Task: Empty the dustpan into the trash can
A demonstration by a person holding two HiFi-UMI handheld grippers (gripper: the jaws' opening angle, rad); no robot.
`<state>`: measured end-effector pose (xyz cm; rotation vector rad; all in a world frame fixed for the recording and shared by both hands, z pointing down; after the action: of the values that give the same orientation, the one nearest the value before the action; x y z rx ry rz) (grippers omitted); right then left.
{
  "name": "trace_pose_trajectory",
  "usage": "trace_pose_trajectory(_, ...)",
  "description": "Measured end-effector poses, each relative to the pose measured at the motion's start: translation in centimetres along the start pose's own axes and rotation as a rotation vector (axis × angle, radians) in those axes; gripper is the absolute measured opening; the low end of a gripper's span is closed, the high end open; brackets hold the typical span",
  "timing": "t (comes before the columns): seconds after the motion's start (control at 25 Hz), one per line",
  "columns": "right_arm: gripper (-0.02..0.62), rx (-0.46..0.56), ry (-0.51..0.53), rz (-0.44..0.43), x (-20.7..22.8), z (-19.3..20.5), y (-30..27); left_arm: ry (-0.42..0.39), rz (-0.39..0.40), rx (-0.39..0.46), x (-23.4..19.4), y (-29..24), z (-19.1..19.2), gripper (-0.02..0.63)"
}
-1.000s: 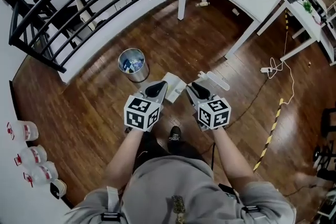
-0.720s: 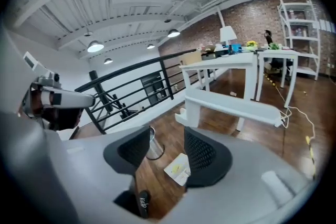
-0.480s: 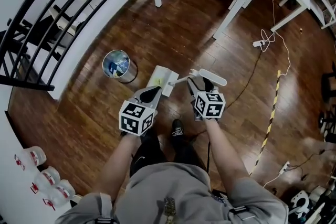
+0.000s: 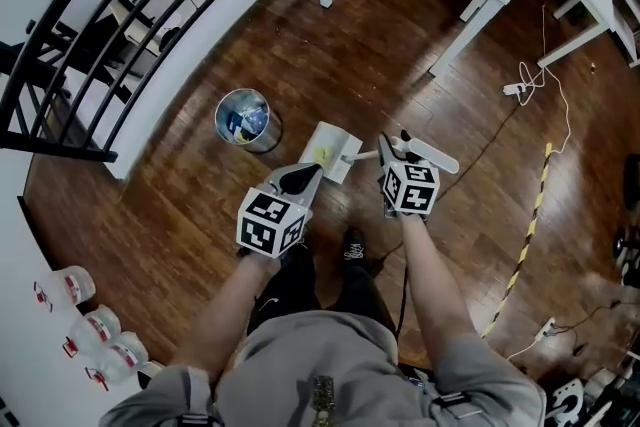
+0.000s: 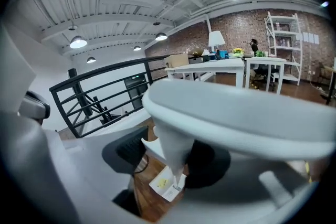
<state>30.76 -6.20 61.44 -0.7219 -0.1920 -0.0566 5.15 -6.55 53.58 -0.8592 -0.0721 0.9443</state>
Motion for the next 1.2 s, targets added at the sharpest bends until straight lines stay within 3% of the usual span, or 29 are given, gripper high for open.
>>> trace_pose_trajectory(0.36, 0.198, 0.086, 0.098, -0.002, -4.7, -6.3, -0.2, 0.05, -0.085, 0.038, -6.5, 4.9, 0.8, 0.005)
trace_pose_trajectory(0.56, 0.198, 0.178, 0.156, -0.005, -8.5, -12.7, 1.7, 0.049, -0.139, 0.075, -9.7, 8.1, 0.9, 0.005)
trace_pose_trajectory(0.92, 0.198, 0.387, 0.239, -0.086, -16.7, -25.6, 9.4, 0.078, -0.196, 0.147, -12.7, 13.1, 0.9, 0.005)
trace_pose_trajectory(1.2, 0.198, 0.475, 0.283, -0.155, -23.5, -30.9, 10.1, 0.077, -0.235, 0.213, -15.6, 17.3, 0.2, 0.005)
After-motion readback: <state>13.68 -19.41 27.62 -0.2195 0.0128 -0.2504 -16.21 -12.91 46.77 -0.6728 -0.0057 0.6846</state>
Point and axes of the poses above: the fingertips, and each gripper's own axes: y backward along the fingers, x to its right, z out of its underside, the point moved 10 cm from there along y, backward along the fingers, and after that the axes turned 9 degrees about -x, right-handed, at the moved point
